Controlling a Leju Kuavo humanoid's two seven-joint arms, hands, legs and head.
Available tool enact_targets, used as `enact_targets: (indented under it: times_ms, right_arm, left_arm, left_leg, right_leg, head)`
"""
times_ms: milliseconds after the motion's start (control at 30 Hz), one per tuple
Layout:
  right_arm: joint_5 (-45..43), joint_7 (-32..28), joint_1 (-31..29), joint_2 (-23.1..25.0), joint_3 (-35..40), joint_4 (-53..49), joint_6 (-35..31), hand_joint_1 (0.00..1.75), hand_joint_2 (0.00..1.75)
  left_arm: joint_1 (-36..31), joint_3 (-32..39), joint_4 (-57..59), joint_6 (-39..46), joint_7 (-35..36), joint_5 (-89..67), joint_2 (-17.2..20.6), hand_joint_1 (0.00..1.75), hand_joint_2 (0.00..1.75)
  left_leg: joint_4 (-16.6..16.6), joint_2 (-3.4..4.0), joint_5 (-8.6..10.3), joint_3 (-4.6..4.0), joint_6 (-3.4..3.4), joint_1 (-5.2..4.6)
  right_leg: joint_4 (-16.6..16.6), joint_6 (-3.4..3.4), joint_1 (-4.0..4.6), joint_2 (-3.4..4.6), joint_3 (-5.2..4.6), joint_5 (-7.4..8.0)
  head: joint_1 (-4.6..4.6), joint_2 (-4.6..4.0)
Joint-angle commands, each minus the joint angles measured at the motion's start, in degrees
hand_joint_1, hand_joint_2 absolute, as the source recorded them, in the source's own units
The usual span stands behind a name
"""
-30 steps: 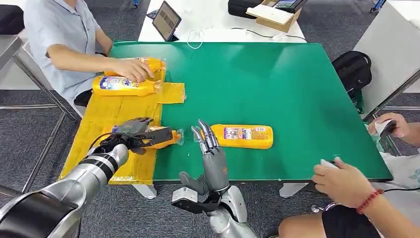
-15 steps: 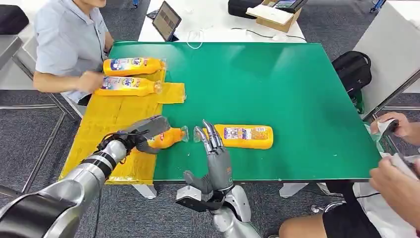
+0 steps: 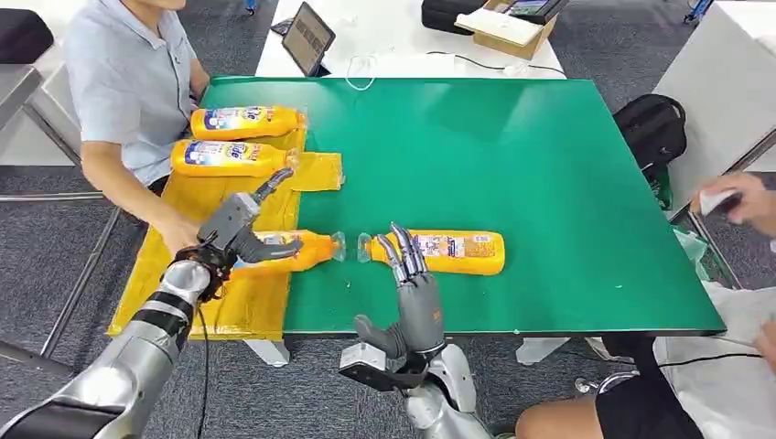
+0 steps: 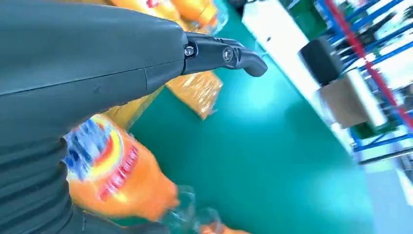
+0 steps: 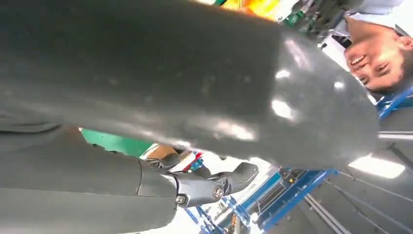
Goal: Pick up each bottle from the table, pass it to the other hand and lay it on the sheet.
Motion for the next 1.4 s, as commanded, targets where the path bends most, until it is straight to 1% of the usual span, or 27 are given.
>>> enact_targets:
  times_ms: [33, 67, 100, 167, 200, 233, 333, 367, 400, 433, 467, 500, 533, 567, 600, 633, 667, 700, 733, 800, 933, 1133, 1200, 1267, 1300, 1400]
  right_arm:
    - [14.3, 0.0, -5.2, -2.3, -10.5, 4.8, -0.1, 0.00, 0.00]
    - [13.6, 0.0, -5.9, -3.0, -10.3, 5.4, -0.1, 0.00, 0.00]
    - [12.9, 0.0, -6.4, -3.5, -10.0, 5.8, -0.1, 0.00, 0.00]
    - [12.9, 0.0, -6.4, -3.5, -10.0, 5.8, -0.1, 0.00, 0.00]
    - [12.9, 0.0, -6.4, -3.5, -10.0, 5.8, -0.1, 0.00, 0.00]
    - [12.9, 0.0, -6.4, -3.5, -10.0, 5.8, -0.1, 0.00, 0.00]
    - [12.9, 0.0, -6.4, -3.5, -10.0, 5.8, -0.1, 0.00, 0.00]
    - [22.1, 4.3, -6.4, -3.2, -13.5, 3.8, -0.1, 0.00, 0.00]
    - [24.6, 7.0, -8.2, -4.5, -14.2, 5.7, -0.1, 0.00, 0.00]
    - [26.1, 10.0, -10.0, -6.3, -14.4, 7.5, -0.1, 0.00, 0.00]
    - [27.3, 13.6, -12.5, -8.8, -14.0, 11.2, -0.1, 0.00, 0.00]
    - [26.7, 14.7, -14.0, -10.1, -13.7, 14.2, -0.1, 0.00, 0.00]
    - [28.0, 17.0, -14.7, -11.4, -13.9, 15.5, -0.1, 0.00, 0.00]
    - [28.1, 17.7, -15.6, -12.7, -13.5, 18.3, -0.1, 0.00, 0.00]
    - [27.0, 18.4, -16.1, -13.2, -13.9, 20.5, -0.1, 0.00, 0.00]
    - [28.2, 20.1, -16.4, -13.9, -13.5, 22.5, -0.1, 0.00, 0.00]
    - [27.0, 20.2, -16.6, -14.1, -13.8, 24.4, -0.1, 0.00, 0.00]
    - [26.9, 20.2, -16.6, -14.1, -13.7, 24.6, -0.1, 0.00, 0.00]
    - [26.9, 20.2, -16.6, -14.1, -13.7, 24.6, -0.1, 0.00, 0.00]
    - [26.9, 20.2, -16.6, -14.1, -13.7, 24.6, -0.1, 0.00, 0.00]
    - [26.9, 20.2, -16.6, -14.1, -13.7, 24.6, -0.1, 0.00, 0.00]
    - [26.9, 20.2, -16.6, -14.1, -13.7, 24.6, -0.1, 0.00, 0.00]
    - [27.3, 21.2, -16.2, -13.7, -13.7, 24.5, -0.1, 0.00, 0.00]
    - [26.9, 21.3, -16.2, -13.7, -13.9, 24.7, -0.1, 0.00, 0.00]
    - [26.3, 21.4, -16.5, -13.6, -14.1, 25.5, -0.1, 0.00, 0.00]
    - [25.7, 21.4, -18.7, -13.5, -13.3, 30.6, -0.1, 0.00, 0.00]
  left_arm:
    - [5.7, -2.4, -14.6, 2.4, 0.9, 5.5, 3.0, 0.00, 1.75]
    - [6.3, -2.6, -15.5, 2.6, 1.2, 5.6, 3.2, 0.00, 1.75]
    - [6.7, -2.7, -16.3, 2.6, 1.5, 5.8, 3.3, 0.00, 1.75]
    - [6.7, -2.7, -16.3, 2.6, 1.5, 5.8, 3.3, 0.00, 1.75]
    - [6.7, -2.7, -16.3, 2.6, 1.5, 5.8, 3.3, 0.00, 1.75]
    - [6.7, -2.7, -16.3, 2.6, 1.5, 5.8, 3.3, 0.00, 1.75]
    - [6.7, -2.7, -16.3, 2.6, 1.5, 5.8, 3.3, 0.00, 1.75]
    - [7.9, -1.0, -17.9, 4.1, 0.8, 7.9, 2.2, 0.00, 1.75]
    - [10.0, 0.3, -21.1, 5.9, 0.7, 9.2, 0.9, 0.00, 1.75]
    - [12.4, 1.3, -24.9, 8.2, 0.9, 10.0, -0.5, 0.00, 1.75]
    - [15.7, 1.6, -30.1, 11.6, 1.3, 10.1, -2.0, 0.00, 1.75]
    - [17.7, 1.6, -33.1, 13.6, 1.8, 10.7, -2.8, 0.00, 1.75]
    - [19.8, 1.2, -35.8, 14.6, 2.5, 11.3, -3.4, 0.00, 1.75]
    - [21.7, 0.7, -38.0, 15.8, 3.0, 11.6, -3.5, 0.00, 1.75]
    - [22.7, 0.4, -39.1, 17.9, 3.0, 10.8, -3.7, 0.00, 1.75]
    - [23.7, -0.2, -39.9, 21.8, 2.8, 7.4, -3.5, 0.00, 1.75]
    - [24.6, -0.3, -40.6, 24.2, 2.7, 5.6, -3.6, 0.00, 1.75]
    - [24.8, -0.4, -40.8, 24.5, 2.7, 5.3, -3.6, 0.00, 1.75]
    - [24.8, -0.4, -40.8, 24.5, 2.7, 5.3, -3.6, 0.00, 1.75]
    - [24.8, -0.4, -40.8, 24.5, 2.7, 5.3, -3.6, 0.00, 1.75]
    - [24.8, -0.4, -40.8, 24.5, 2.7, 5.3, -3.6, 0.00, 1.75]
    - [24.8, -0.4, -40.8, 24.5, 2.7, 5.3, -3.6, 0.00, 1.75]
    - [24.7, -0.4, -40.5, 24.5, 2.7, 5.3, -3.3, 0.00, 1.75]
    - [24.9, -0.5, -40.5, 24.6, 2.7, 5.3, -3.3, 0.00, 1.75]
    - [25.0, -0.7, -40.6, 24.5, 2.8, 5.3, -3.2, 0.00, 1.75]
    - [24.1, -1.4, -39.0, 25.1, 3.5, 4.0, -3.1, 0.00, 1.75]
  left_leg:
    - [0.0, 0.02, -0.02, 0.09, -0.01, -0.01]
    - [0.0, 0.07, -0.09, 0.23, -0.02, -0.01]
    - [0.0, 0.09, -0.07, 0.19, -0.01, -0.01]
    - [0.0, 0.06, -0.10, 0.24, -0.03, 0.02]
    - [0.0, -0.03, -0.04, 0.12, -0.02, 0.01]
    - [0.0, -0.03, -0.10, 0.22, -0.03, 0.02]
    - [0.0, 0.03, -0.07, 0.16, -0.04, 0.02]
    - [0.0, 0.02, -0.12, 0.26, -0.06, 0.02]
    - [0.0, -0.03, -0.05, 0.13, -0.04, 0.02]
    - [0.0, -0.02, -0.11, 0.25, -0.05, 0.01]
    - [0.0, 0.01, -0.06, 0.15, 0.00, -0.03]
    - [0.0, 0.07, -0.12, 0.26, 0.02, -0.04]
    - [0.0, 0.09, -0.10, 0.20, 0.02, -0.03]
    - [0.0, 0.07, -0.08, 0.18, 0.03, -0.02]
    - [0.0, -0.01, -0.10, 0.25, 0.05, -0.03]
    - [0.0, -0.05, -0.06, 0.19, 0.04, -0.03]
    - [0.0, -0.02, -0.12, 0.30, 0.04, -0.03]
    - [0.0, 0.01, -0.09, 0.20, 0.03, -0.08]
    - [0.0, 0.06, -0.18, 0.38, 0.02, -0.06]
    - [0.0, -0.04, -0.10, 0.15, 0.01, -0.12]
    - [0.0, -0.01, -0.10, 0.10, 0.00, -0.11]
    - [0.0, 0.00, -0.09, 0.13, 0.00, -0.03]
    - [0.0, 0.00, -0.08, 0.09, 0.01, -0.04]
    - [0.0, 0.02, -0.16, 0.22, -0.01, -0.02]
    - [0.0, -0.01, -0.09, 0.11, 0.00, -0.04]
    - [0.0, 0.02, -0.11, 0.18, -0.01, -0.05]
  right_leg:
    - [0.0, -0.04, -0.01, 0.03, 0.09, -0.01]
    - [0.0, -0.07, 0.00, 0.09, 0.22, -0.06]
    - [-0.1, -0.05, -0.01, 0.10, 0.18, -0.03]
    - [0.0, -0.08, 0.03, 0.07, 0.25, -0.07]
    - [0.0, -0.05, 0.02, -0.01, 0.15, -0.03]
    - [0.0, -0.09, 0.03, -0.01, 0.25, -0.09]
    - [0.0, -0.07, 0.03, 0.04, 0.17, -0.04]
    - [0.0, -0.11, 0.04, 0.03, 0.27, -0.10]
    - [0.0, -0.07, 0.03, -0.02, 0.15, -0.04]
    - [0.0, -0.10, 0.03, -0.01, 0.26, -0.11]
    - [0.0, -0.04, -0.02, 0.02, 0.15, -0.04]
    - [-0.1, -0.02, -0.02, 0.09, 0.27, -0.06]
    - [-0.1, -0.02, -0.01, 0.12, 0.19, -0.03]
    - [-0.1, 0.00, -0.01, 0.09, 0.18, -0.02]
    - [-0.1, 0.01, -0.01, 0.02, 0.29, -0.05]
    - [-0.1, 0.00, -0.02, -0.03, 0.24, -0.04]
    - [-0.2, -0.01, -0.02, 0.01, 0.37, -0.07]
    - [-0.1, -0.02, -0.07, 0.03, 0.25, -0.04]
    - [-0.2, -0.05, -0.05, 0.08, 0.44, -0.09]
    - [-0.1, -0.04, -0.11, -0.03, 0.20, -0.06]
    - [-0.1, -0.04, -0.10, 0.02, 0.12, -0.04]
    - [-0.1, -0.04, 0.01, 0.02, 0.14, -0.05]
    - [-0.1, -0.03, 0.00, 0.02, 0.11, -0.03]
    - [0.0, -0.07, 0.01, 0.04, 0.24, -0.10]
    - [-0.1, -0.04, -0.01, 0.01, 0.14, -0.05]
    - [-0.1, -0.05, -0.01, 0.04, 0.20, -0.06]
  head:
    - [0.00, 0.00]
    - [0.00, 0.00]
    - [-0.02, 0.00]
    - [0.00, 0.00]
    - [0.02, 0.00]
    - [-0.02, 0.00]
    - [0.00, 0.00]
    - [-0.02, 0.00]
    - [0.00, 0.00]
    - [-0.02, 0.00]
    - [0.00, 0.00]
    - [-0.02, 0.00]
    - [-0.06, 0.00]
    - [-0.06, 0.00]
    - [0.00, 0.00]
    - [0.00, 0.00]
    - [0.00, 0.00]
    - [-0.02, 0.00]
    - [-0.02, 0.00]
    - [0.00, 0.00]
    - [-0.04, 0.00]
    - [-0.02, 0.00]
    - [-0.02, 0.00]
    - [-0.02, 0.00]
    - [-0.02, 0.00]
    - [-0.02, 0.00]
